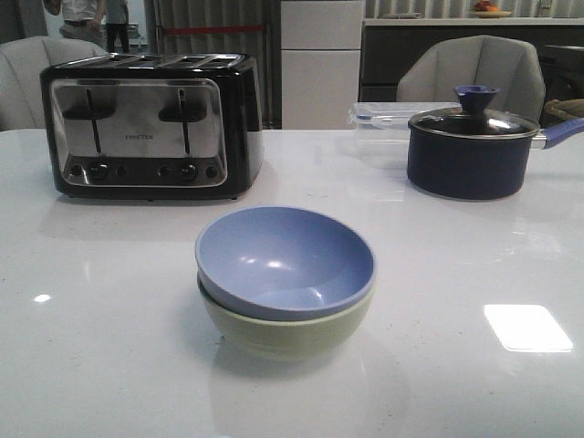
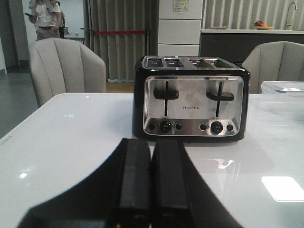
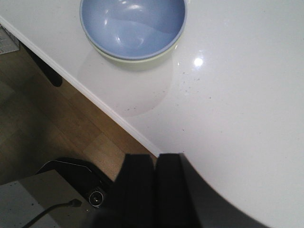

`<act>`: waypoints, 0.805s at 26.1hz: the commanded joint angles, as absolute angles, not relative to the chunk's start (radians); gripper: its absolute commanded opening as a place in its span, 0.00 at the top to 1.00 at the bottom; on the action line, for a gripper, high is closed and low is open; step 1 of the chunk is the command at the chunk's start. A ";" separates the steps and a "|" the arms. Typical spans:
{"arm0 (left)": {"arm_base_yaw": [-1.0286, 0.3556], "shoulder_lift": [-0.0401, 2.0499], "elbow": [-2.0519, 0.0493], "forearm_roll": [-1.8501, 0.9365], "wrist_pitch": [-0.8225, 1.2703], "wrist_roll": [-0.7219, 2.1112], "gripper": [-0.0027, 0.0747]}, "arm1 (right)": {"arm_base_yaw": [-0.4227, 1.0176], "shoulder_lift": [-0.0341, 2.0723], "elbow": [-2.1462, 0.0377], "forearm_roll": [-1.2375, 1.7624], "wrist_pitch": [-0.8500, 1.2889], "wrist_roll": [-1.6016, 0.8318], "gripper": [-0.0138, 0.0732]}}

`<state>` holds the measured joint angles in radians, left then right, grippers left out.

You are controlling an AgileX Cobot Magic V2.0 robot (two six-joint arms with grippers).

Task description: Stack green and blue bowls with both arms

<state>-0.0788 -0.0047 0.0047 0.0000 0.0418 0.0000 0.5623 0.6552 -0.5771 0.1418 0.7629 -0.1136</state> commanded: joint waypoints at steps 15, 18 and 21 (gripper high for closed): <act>-0.083 -0.025 0.008 0.000 -0.054 -0.006 0.85 | 0.557 0.652 -0.603 0.140 0.704 -0.113 0.78; -0.083 -0.025 0.008 0.000 -0.054 -0.006 0.85 | 0.557 0.652 -0.603 0.140 0.704 -0.113 0.78; -0.083 -0.025 0.008 0.000 -0.054 -0.006 0.85 | 0.547 0.632 -0.587 0.134 0.690 -0.113 0.78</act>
